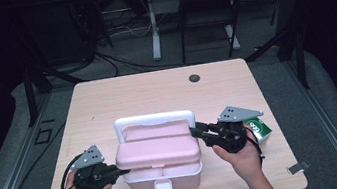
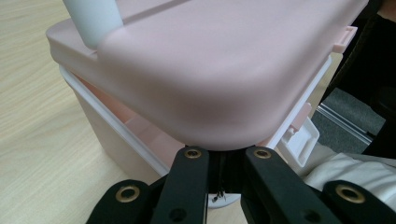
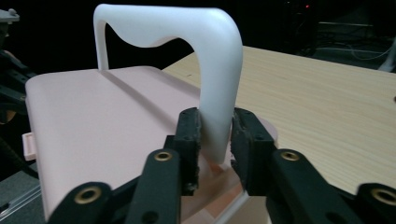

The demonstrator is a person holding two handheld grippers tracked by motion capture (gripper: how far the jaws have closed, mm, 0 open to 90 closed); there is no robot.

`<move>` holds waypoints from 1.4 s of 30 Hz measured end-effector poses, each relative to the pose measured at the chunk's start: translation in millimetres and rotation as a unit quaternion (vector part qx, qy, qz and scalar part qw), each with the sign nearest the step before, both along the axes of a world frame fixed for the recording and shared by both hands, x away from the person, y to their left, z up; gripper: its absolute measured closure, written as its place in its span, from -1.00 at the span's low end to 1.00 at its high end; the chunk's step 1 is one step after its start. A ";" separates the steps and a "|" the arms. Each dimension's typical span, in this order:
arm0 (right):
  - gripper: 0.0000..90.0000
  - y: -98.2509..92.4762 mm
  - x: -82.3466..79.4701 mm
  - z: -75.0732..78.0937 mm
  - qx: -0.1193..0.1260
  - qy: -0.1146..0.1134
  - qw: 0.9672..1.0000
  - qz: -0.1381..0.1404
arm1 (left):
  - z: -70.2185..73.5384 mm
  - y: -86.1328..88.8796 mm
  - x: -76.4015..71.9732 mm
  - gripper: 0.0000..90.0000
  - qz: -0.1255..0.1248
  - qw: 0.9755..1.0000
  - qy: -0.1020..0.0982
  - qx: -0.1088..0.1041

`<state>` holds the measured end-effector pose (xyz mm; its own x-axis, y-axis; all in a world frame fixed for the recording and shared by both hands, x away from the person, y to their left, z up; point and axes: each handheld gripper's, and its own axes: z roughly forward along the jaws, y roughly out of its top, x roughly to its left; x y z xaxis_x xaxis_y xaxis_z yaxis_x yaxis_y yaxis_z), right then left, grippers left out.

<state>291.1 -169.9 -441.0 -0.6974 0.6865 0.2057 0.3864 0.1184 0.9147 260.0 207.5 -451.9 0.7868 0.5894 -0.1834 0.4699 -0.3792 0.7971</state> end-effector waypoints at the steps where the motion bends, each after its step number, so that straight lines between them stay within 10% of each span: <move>1: 0.53 -3.1 -0.2 1.5 0.000 0.000 1.000 -0.003 | 1.6 0.0 0.4 0.99 0.000 1.000 0.000 -0.001; 17: 0.74 -24.9 -23.3 -2.5 -0.010 -0.006 1.000 -0.028 | 26.4 -1.5 10.9 0.98 0.003 1.000 -0.014 -0.009; 42: 0.92 18.3 -44.1 -49.4 -0.044 0.013 0.998 0.040 | 53.7 -3.6 32.4 0.99 0.009 1.000 -0.023 -0.009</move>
